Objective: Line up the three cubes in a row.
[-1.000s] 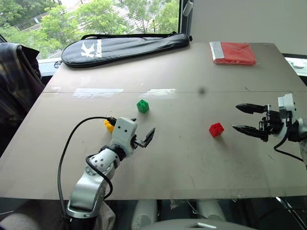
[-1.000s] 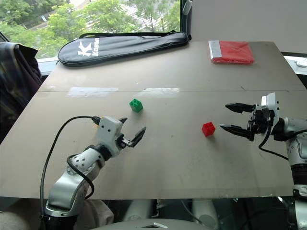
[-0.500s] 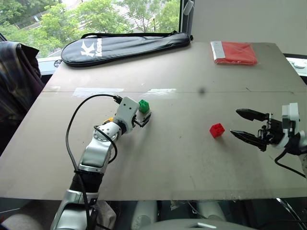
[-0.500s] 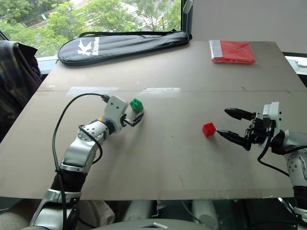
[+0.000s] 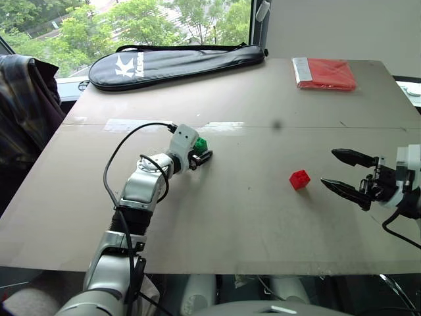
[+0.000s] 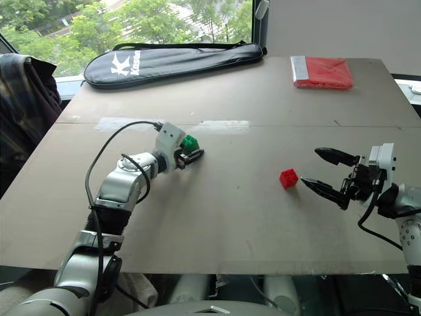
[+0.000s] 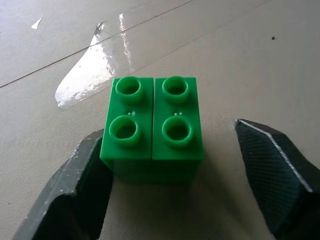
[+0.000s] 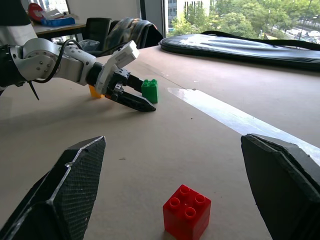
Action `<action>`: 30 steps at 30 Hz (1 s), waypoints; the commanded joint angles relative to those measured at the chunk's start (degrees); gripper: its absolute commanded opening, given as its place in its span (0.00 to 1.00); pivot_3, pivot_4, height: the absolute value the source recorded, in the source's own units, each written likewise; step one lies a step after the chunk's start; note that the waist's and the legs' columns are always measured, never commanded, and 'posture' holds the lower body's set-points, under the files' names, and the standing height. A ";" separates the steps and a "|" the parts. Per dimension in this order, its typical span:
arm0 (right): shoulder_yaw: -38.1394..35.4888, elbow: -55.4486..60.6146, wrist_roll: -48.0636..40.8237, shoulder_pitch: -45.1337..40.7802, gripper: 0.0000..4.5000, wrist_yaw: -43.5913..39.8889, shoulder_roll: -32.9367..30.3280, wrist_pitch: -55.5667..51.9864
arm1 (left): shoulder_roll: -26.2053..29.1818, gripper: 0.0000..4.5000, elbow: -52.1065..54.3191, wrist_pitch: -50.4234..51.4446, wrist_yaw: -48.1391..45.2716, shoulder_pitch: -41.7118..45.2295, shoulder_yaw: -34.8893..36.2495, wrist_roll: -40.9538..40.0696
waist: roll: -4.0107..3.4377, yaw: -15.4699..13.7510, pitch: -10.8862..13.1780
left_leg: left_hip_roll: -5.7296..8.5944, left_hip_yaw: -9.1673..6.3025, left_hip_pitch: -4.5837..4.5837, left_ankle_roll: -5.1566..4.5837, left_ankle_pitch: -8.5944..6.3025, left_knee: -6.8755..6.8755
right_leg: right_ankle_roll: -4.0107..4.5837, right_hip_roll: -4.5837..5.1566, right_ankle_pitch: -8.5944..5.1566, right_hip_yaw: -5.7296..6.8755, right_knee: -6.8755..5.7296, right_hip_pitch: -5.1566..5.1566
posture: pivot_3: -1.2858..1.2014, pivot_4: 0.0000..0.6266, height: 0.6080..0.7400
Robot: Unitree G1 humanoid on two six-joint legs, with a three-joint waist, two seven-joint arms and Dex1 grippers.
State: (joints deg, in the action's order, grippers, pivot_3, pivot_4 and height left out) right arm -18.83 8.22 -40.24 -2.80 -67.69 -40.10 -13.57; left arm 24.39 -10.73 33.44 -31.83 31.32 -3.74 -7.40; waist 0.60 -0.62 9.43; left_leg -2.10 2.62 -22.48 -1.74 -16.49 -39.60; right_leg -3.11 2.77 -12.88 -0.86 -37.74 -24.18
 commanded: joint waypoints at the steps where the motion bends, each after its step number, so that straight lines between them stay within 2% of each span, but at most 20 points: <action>1: -1.98 0.96 -0.70 0.14 1.00 -0.81 -0.37 1.35 | -0.37 0.51 2.07 3.16 -1.04 -1.76 -0.10 -1.39 | 0.00 -0.01 0.00 | 0.00 0.00 0.00 0.00 0.00 0.00 | 0.00 0.00 0.00 0.00 0.00 0.00 | 0.52 0.24 0.76; 4: -1.87 0.55 -0.61 0.10 1.00 -1.18 -0.35 1.60 | -0.30 0.28 3.12 3.61 -0.93 -2.14 0.14 -1.33 | 0.00 -0.02 0.00 | 0.00 0.01 0.00 0.00 0.00 0.00 | 0.00 0.00 0.00 -0.02 0.01 0.00 | 0.52 0.24 0.76; 10: -2.04 -0.66 -0.69 -0.55 1.00 -2.06 -0.82 1.65 | 2.06 0.29 7.81 0.63 -4.31 -0.34 -1.10 -0.94 | 0.01 -0.03 0.01 | 0.00 0.01 -0.01 0.00 0.00 0.00 | 0.00 0.00 0.00 -0.01 0.01 0.00 | 0.52 0.24 0.76; 15: -2.44 -1.54 -0.73 -0.37 1.00 -2.96 -1.02 2.02 | 3.86 0.29 16.01 2.12 -13.16 2.13 -1.29 -6.98 | 0.09 -0.03 0.06 | -0.01 0.00 -0.10 0.00 0.00 0.00 | 0.00 0.00 0.00 0.01 0.06 -0.04 | 0.52 0.24 0.76; 22: -3.22 -2.63 0.05 2.16 1.00 -4.05 -0.94 3.69 | 6.82 0.29 21.33 0.91 -25.73 3.32 -9.33 -9.52 | 0.07 -0.07 0.05 | 0.00 0.02 -0.09 0.00 0.00 0.00 | 0.00 0.00 -0.01 -0.01 0.06 -0.05 | 0.52 0.24 0.76; 25: -3.79 -2.80 1.00 4.53 1.00 -4.42 -0.84 5.26 | 5.75 0.29 20.02 -1.48 -26.94 2.82 -13.57 -7.38 | 0.07 -0.09 0.05 | 0.00 0.02 -0.09 0.00 0.00 0.00 | 0.00 -0.02 -0.01 -0.01 0.06 -0.05 | 0.52 0.24 0.76; 30: -5.25 -1.49 0.96 8.28 1.00 -3.64 -0.33 6.22 | 2.86 0.29 17.91 -3.65 -26.56 1.58 -16.61 -6.31 | 0.08 -0.10 0.06 | 0.01 0.01 -0.09 0.00 0.00 -0.04 | 0.00 -0.02 -0.01 -0.03 0.04 -0.05 | 0.52 0.24 0.76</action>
State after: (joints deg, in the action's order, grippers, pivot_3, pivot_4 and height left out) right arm -21.50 4.78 -38.79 4.87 -71.44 -40.32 -8.43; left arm 27.63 6.79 31.58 -58.28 33.37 -19.98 -14.10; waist 0.68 -0.72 9.48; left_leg -2.10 2.64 -22.57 -1.74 -16.49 -39.64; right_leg -3.11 2.74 -12.89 -0.89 -37.70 -24.22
